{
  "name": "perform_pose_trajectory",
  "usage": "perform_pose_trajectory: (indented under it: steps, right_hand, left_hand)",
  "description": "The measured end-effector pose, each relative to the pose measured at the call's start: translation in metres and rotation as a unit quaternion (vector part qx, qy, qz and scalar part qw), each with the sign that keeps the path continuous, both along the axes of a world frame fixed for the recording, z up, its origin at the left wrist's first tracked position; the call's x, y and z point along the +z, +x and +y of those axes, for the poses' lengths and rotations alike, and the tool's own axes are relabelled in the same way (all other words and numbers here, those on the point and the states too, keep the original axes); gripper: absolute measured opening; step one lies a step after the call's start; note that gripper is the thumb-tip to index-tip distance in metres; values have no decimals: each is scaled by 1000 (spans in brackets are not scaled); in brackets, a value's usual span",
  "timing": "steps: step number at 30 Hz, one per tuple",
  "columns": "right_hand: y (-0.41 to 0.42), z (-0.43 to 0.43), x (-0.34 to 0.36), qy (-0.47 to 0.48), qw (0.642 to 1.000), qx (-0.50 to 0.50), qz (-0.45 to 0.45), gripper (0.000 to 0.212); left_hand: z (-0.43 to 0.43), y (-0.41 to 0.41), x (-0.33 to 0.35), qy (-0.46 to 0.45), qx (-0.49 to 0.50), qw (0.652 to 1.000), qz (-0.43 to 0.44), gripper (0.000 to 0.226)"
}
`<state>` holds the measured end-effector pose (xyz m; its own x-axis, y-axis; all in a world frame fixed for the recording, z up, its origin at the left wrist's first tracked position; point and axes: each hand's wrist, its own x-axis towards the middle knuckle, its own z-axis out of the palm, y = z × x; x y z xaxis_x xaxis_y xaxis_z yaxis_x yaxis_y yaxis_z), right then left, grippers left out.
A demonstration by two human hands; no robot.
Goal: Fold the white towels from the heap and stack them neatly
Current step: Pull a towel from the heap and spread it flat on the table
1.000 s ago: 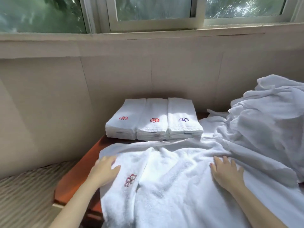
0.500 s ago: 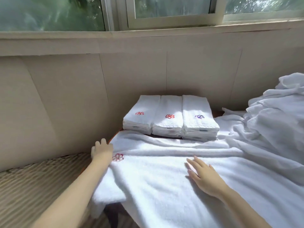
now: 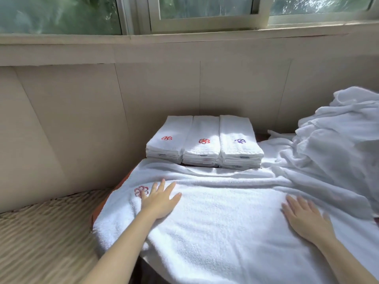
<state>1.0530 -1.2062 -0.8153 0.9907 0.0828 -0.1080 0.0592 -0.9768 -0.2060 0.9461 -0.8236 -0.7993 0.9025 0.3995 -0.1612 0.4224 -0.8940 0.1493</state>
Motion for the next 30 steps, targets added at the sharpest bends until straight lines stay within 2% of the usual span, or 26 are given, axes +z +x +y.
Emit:
perform_pose_trajectory:
  steps: [3, 6, 11, 14, 17, 20, 23, 25, 28, 30]
  right_hand:
    - [-4, -51, -1, -11, 997, -76, -31, 52]
    - [-11, -89, 3, -52, 993, -89, -58, 51]
    - [-23, -107, 13, -27, 991, -128, -26, 46]
    - [-20, -88, 24, -99, 982, -154, -37, 36]
    - [-8, -36, 39, -120, 982, -72, -127, 27]
    - [14, 32, 46, -96, 976, 46, -192, 20]
    - [42, 86, 46, -79, 966, 112, -220, 16]
    - [63, 101, 40, -74, 960, 123, -240, 17]
    - [88, 100, 28, -80, 952, 107, -277, 20]
    - [101, 95, 19, -96, 957, 84, -260, 24]
  left_hand:
    - [2, -2, -2, 0, -4, 1000, 2, 60]
    - [-7, -4, -10, 7, -13, 1000, 0, 63]
    - [-42, -5, -12, 7, -73, 997, 19, 63]
    - [-39, 10, 3, -15, -91, 994, -63, 48]
    - [-32, 38, 19, -27, -75, 989, -122, 37]
    - [-27, 64, 25, 14, -65, 987, -144, 34]
    - [-18, 84, 24, 76, -63, 987, -125, 37]
    - [-5, 93, 22, 110, -59, 987, -98, 33]
    - [24, 106, 26, 108, -42, 991, -61, 21]
    - [44, 112, 31, 118, -28, 993, -14, 17]
